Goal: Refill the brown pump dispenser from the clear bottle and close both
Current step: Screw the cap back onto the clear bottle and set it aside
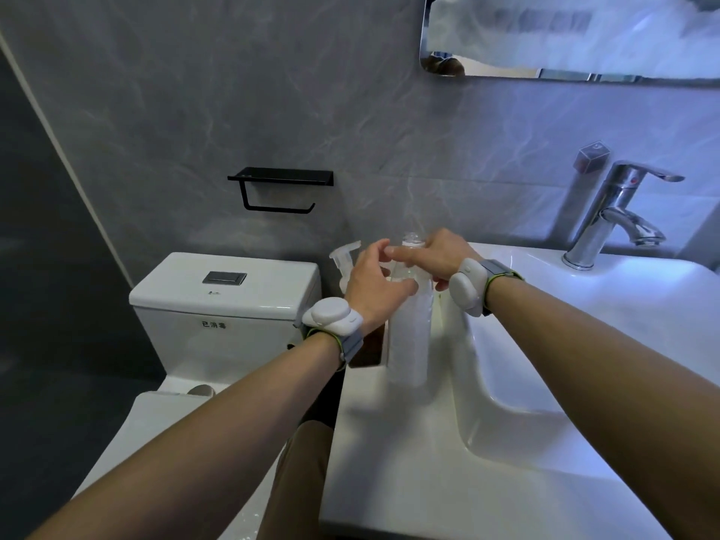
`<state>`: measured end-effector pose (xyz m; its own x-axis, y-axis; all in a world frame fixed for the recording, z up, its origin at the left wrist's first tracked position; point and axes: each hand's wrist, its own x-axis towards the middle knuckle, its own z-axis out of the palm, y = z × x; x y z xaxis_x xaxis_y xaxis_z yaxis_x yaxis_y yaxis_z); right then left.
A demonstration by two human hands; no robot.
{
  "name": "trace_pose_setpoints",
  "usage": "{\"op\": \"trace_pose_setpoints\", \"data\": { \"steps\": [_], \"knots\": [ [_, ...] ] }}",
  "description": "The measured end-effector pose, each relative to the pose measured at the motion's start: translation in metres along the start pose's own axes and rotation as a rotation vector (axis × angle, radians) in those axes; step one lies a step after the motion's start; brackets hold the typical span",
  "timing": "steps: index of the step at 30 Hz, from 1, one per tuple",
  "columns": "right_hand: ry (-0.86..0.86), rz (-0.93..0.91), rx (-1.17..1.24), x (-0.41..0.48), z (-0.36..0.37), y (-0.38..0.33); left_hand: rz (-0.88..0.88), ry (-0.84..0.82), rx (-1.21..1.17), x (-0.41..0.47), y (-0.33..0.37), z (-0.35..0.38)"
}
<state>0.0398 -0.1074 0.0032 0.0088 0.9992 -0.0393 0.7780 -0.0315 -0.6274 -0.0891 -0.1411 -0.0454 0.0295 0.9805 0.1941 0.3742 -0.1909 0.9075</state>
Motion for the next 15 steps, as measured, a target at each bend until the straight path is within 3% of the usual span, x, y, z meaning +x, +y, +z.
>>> {"op": "trace_pose_setpoints", "data": {
  "steps": [5, 11, 15],
  "knots": [
    [0.020, -0.016, -0.011, -0.004, -0.006, 0.009, -0.098, -0.157, -0.036, 0.003, -0.002, 0.017],
    [0.006, 0.030, 0.065, -0.002, -0.009, 0.011, -0.161, -0.130, 0.043, -0.001, -0.010, 0.021],
    [-0.045, 0.064, -0.068, 0.010, -0.003, 0.016, -0.114, -0.123, 0.034, -0.005, -0.015, 0.018]
  ]
}}
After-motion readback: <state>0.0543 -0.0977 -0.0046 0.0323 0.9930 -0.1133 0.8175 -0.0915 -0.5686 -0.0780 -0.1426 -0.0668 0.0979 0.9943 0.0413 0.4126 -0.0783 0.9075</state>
